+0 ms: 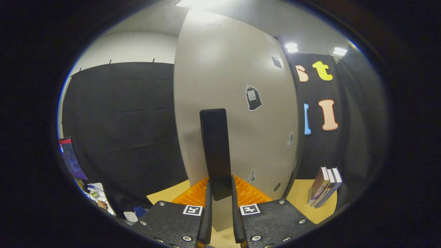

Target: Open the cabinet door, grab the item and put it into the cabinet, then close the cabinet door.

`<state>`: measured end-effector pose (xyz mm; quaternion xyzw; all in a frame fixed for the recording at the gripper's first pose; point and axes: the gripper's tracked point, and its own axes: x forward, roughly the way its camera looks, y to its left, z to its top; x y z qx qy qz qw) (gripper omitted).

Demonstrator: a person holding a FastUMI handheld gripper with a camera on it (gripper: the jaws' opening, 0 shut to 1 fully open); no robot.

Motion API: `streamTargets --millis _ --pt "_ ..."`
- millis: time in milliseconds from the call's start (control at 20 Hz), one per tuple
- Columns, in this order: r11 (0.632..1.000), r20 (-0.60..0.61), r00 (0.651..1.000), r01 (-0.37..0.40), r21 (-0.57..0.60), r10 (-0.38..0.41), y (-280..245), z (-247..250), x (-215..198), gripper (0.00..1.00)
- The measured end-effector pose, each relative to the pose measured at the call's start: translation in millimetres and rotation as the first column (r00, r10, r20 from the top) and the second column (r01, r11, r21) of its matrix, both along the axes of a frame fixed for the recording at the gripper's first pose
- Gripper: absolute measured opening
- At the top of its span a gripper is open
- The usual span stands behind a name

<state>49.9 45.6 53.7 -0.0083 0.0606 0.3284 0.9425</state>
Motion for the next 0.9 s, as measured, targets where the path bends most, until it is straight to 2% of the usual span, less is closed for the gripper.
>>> streamTargets --millis 350,600,900 --pt "0.997 -0.025 0.998 0.063 0.037 -0.062 -28 2 -5 0.24" --pt "0.993 0.000 0.993 0.122 0.001 -0.122 -49 3 -1 0.24" --pt "0.982 -0.007 0.983 0.184 0.030 -0.184 -68 3 -3 0.24"
